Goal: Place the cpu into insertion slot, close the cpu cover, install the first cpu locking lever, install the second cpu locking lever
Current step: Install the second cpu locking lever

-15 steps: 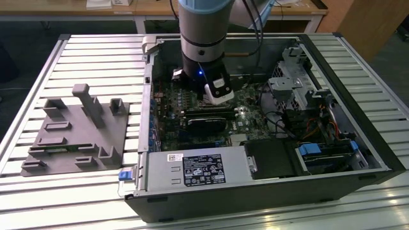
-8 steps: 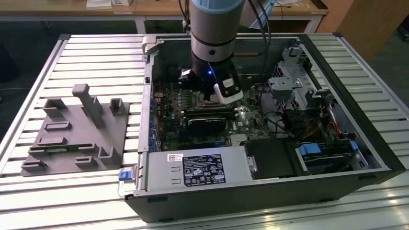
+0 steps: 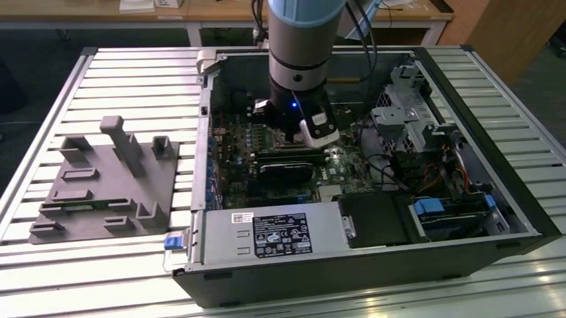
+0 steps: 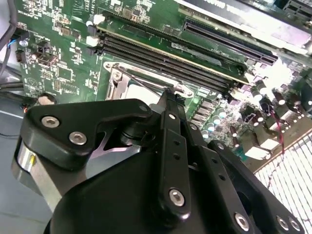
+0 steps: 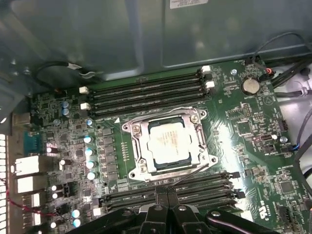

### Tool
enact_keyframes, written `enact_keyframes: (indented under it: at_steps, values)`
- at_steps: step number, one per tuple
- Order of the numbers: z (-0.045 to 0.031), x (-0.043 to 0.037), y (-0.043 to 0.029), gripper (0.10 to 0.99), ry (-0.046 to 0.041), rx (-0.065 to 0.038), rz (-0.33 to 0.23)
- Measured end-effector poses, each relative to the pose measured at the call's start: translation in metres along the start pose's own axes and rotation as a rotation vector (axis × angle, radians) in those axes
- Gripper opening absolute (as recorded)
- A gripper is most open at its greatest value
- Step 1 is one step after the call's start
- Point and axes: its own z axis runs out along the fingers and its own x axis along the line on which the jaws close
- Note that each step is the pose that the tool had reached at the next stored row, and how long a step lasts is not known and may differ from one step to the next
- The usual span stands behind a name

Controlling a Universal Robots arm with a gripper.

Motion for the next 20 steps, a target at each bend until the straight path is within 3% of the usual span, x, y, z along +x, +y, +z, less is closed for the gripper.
enact_keyframes:
  at_steps: [5,14,20]
  values:
    - [0.0083,-0.0002,-0.0020,0.106,0.0009,-0.004,0.000]
    - [0.0150,0.0001,-0.0037,0.106,0.0057,-0.029,0.001]
    - [0.0180,0.0035,-0.0052,0.106,0.0066,-0.033,0.001]
